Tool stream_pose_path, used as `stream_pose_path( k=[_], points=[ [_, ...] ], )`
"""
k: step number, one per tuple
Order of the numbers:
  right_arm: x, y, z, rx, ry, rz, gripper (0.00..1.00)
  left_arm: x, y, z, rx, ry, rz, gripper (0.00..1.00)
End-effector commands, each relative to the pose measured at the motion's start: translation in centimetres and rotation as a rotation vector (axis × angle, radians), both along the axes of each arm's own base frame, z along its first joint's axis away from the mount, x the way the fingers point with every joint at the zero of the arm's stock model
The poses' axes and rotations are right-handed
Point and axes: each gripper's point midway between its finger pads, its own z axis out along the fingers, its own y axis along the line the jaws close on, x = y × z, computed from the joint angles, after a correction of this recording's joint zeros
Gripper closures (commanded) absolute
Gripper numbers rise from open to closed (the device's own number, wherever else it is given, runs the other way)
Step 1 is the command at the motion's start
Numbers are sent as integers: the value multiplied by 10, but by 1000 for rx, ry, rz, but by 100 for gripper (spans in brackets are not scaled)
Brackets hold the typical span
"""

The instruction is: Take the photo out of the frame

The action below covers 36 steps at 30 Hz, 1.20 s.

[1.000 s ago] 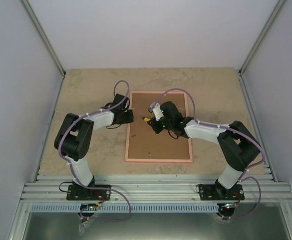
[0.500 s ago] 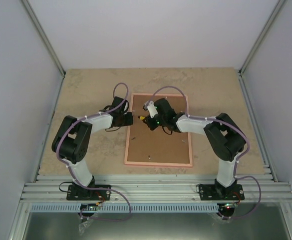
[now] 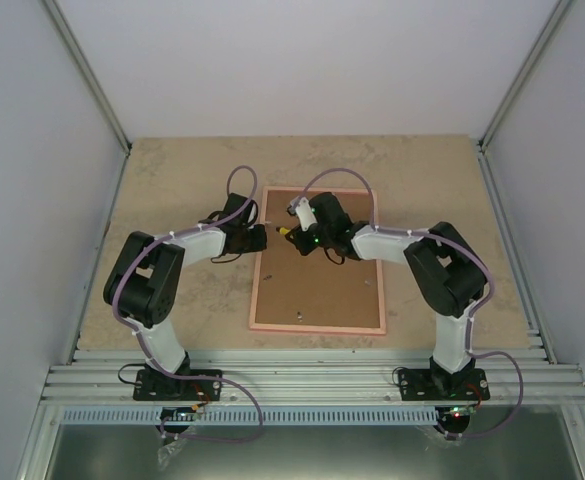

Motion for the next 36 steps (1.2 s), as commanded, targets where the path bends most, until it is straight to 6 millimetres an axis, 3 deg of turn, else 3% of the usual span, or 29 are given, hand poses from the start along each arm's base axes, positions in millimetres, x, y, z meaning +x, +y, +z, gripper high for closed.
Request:
stream_pose_path(
  k=[1,21,36],
  points=[
    [5,8,1,20,-12,20,100,-23,-10,-10,-30,75,-59,88],
    [27,-10,2,55,-12,-119,100,-23,-8,-9,-26,72,-51,87],
    [15,-12,8,46,10,-79,100,-23,-5,-9,-15,73,-37,87]
  ],
)
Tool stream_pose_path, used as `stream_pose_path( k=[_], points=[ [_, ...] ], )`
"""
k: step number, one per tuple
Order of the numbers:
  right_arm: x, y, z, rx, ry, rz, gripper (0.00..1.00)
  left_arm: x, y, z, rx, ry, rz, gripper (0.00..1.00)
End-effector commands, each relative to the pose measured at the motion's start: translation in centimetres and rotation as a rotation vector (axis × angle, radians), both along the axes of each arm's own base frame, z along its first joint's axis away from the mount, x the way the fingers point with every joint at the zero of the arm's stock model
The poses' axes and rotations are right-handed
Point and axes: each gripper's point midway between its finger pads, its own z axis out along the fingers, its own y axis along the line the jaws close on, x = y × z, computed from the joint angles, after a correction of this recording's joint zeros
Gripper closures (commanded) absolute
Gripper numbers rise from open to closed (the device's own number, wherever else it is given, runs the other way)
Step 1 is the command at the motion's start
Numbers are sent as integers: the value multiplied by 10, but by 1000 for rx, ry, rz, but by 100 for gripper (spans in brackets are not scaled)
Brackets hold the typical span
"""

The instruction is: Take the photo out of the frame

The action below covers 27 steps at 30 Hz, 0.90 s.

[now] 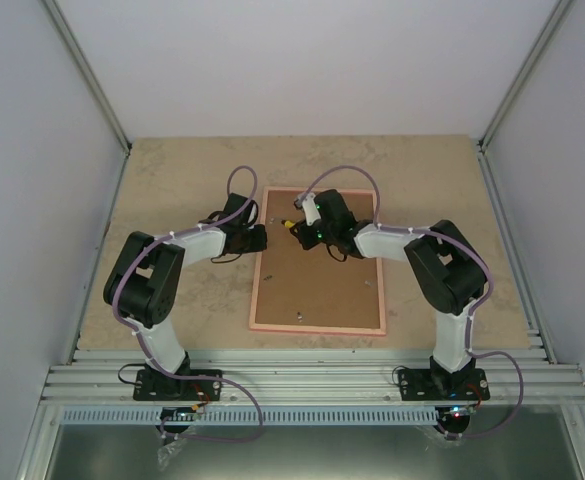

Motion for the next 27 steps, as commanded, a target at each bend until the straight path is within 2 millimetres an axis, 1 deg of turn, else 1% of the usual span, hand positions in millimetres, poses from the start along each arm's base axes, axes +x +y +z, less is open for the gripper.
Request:
stream_pose_path(
  k=[1,5,9,22,27],
  points=[
    [-5,1,11,2,-3,29,100,-22,-5,-9,-12,70,-34,87],
    [-6,7,18,-9,-15,48,100,-22,-4,-9,-10,70,-33,87],
    [-4,10,20,-36,-19,46,100,-22,-4,-9,-7,72,-32,87],
    [1,2,0,-154,34,8,100,-21,-2,-10,4,70,-27,86],
    [-3,0,-4,-182,52,23,99,-21,-1,-10,6,67,-22,86]
  ],
)
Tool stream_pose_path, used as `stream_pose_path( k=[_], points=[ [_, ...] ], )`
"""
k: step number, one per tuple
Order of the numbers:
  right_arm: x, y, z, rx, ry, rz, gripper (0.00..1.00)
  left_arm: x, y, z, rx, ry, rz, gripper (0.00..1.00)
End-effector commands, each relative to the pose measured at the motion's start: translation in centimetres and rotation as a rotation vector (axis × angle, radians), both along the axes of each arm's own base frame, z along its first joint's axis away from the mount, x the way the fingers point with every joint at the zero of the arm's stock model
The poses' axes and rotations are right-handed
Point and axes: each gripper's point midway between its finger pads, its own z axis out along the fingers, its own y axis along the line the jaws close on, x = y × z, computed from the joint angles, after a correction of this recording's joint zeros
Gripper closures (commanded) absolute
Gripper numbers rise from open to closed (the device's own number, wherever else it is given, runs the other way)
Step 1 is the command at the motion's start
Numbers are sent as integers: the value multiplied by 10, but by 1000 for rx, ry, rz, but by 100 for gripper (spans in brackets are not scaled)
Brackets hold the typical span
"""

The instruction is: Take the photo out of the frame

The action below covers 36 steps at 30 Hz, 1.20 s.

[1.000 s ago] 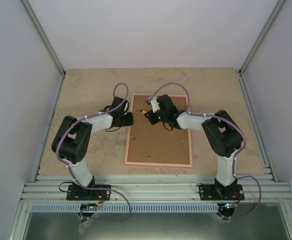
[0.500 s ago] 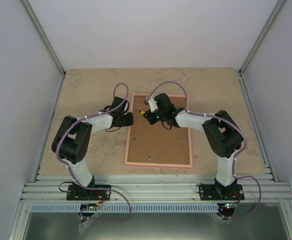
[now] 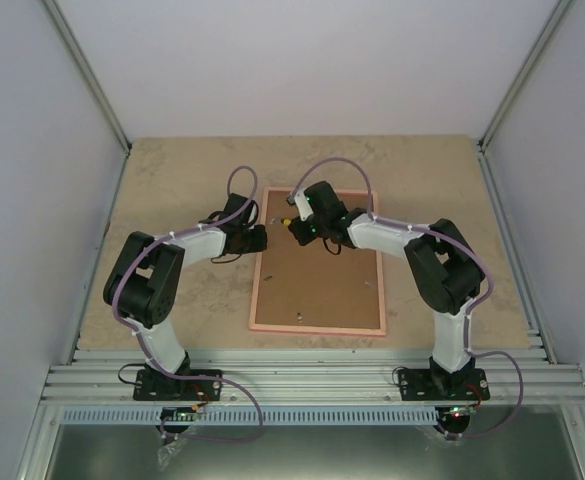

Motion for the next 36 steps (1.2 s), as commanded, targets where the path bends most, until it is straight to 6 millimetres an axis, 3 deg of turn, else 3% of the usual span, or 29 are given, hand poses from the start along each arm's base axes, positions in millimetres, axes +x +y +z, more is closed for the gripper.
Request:
stream_pose_path(
  k=[1,5,12,20,24,29,36],
  points=[
    [-6,-6,-12,-72,35,10,100,-20,-1,-10,6,65,-19,86],
    [-13,-10,-13,-99,60,13,100,-19,2,-11,16,67,-6,86],
    [-24,-12,4,-91,50,29,100,-19,5,-13,25,71,13,86],
    [-31,-19,41,-9,-44,23,100,-18,14,-9,39,58,80,87],
    [-38,-41,62,13,-145,-29,100,-22,26,-11,41,68,184,89],
    [-49,-77,81,68,-254,-137,100,-38,26,-13,-66,102,291,96],
    [-66,-107,89,170,-307,-237,100,-70,45,-7,-167,117,539,97]
  ],
)
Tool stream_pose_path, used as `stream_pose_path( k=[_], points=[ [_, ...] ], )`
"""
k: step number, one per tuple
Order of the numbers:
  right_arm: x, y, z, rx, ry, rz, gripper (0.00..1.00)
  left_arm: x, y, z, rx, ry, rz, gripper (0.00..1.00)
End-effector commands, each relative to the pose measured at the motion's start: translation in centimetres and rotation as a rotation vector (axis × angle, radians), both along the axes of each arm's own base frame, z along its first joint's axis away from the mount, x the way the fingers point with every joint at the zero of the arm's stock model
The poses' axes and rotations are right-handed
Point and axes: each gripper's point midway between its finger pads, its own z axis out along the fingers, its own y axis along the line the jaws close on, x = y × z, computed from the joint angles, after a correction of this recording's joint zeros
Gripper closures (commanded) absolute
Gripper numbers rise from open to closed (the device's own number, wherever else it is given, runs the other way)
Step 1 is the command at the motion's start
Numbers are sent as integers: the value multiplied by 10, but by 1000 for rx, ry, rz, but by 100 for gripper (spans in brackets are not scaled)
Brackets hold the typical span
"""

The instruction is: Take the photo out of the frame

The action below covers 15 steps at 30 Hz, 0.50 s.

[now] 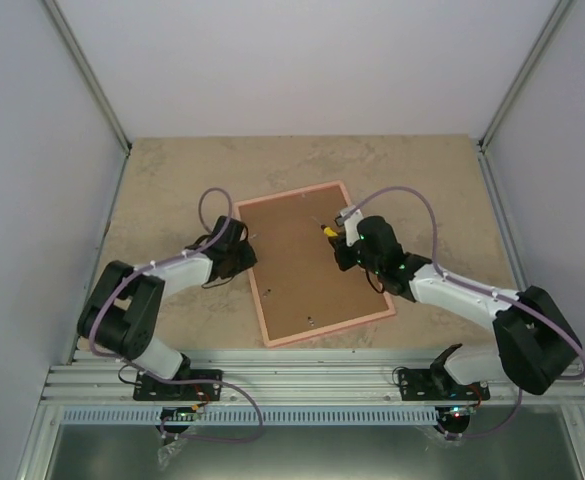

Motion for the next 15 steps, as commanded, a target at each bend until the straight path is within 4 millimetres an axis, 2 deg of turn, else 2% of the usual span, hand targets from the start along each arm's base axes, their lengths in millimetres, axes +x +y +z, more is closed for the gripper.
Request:
stream_pose_path(
  k=[1,6,9,11,13,15],
  points=[
    [5,-10,27,109,-99,-82,100,-32,16,-5,-80,63,259,95],
    [5,-20,31,119,-126,-126,100,-67,0,0,-105,76,325,87],
    [5,-22,33,119,-132,-135,99,-81,-4,2,-129,96,336,80],
    [4,-22,35,125,-137,-133,100,-85,-4,5,-114,97,314,73],
    [4,-24,35,123,-140,-139,100,-85,7,11,-11,92,294,64],
    [5,-25,35,120,-140,-143,100,-76,15,28,95,57,260,56]
  ],
)
